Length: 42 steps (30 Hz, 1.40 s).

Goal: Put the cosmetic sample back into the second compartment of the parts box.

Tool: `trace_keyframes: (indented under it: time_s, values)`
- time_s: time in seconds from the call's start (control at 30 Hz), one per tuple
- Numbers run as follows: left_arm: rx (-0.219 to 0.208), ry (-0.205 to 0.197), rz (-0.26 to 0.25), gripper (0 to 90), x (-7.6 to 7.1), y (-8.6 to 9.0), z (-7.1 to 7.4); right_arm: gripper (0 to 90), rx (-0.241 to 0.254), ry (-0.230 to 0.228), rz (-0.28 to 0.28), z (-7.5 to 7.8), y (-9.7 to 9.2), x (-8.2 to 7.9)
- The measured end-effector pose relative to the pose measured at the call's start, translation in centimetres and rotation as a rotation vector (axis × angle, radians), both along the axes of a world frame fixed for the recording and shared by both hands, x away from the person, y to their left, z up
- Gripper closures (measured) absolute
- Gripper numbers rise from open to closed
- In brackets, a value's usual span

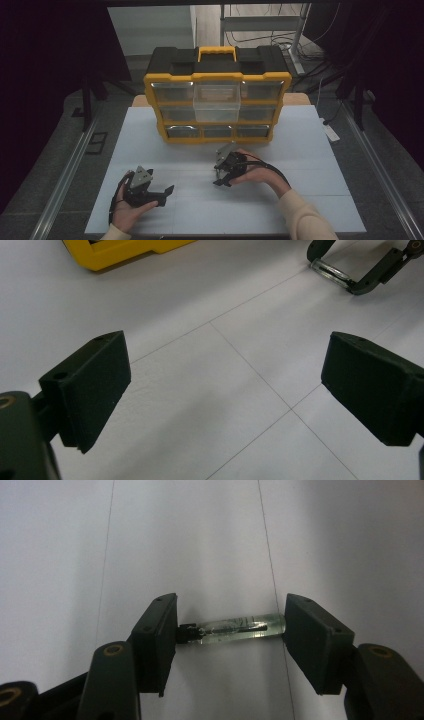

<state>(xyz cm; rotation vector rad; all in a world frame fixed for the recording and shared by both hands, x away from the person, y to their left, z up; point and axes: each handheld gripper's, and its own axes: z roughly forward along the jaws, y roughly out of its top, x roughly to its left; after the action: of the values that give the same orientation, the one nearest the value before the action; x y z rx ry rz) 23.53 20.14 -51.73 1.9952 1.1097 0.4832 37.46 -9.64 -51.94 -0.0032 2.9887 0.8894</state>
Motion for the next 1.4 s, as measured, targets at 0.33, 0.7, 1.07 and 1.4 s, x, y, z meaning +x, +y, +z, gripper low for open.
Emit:
trace_keyframes:
  time_s: [0.33, 0.7, 1.07, 1.4]
  values:
    - [-0.004, -0.001, 0.005, 6.2, 0.0, 0.2, 0.0, 40.4, 0.027, -0.001, -0.059, 0.6, -0.4, 0.1]
    - [-0.005, 0.000, 0.006, 6.2, 0.0, 0.2, 0.0, 40.4, 0.121, 0.005, -0.134, 1.6, -1.2, -0.1]
    - [-0.005, -0.001, 0.006, 6.2, 0.0, 0.2, 0.0, 40.4, 0.216, 0.007, -0.234, 2.5, -2.5, -0.9]
    - [-0.008, -0.002, 0.006, 6.2, 0.0, 0.2, 0.0, 40.4, 0.280, -0.007, -0.324, 3.3, -3.0, -2.0]
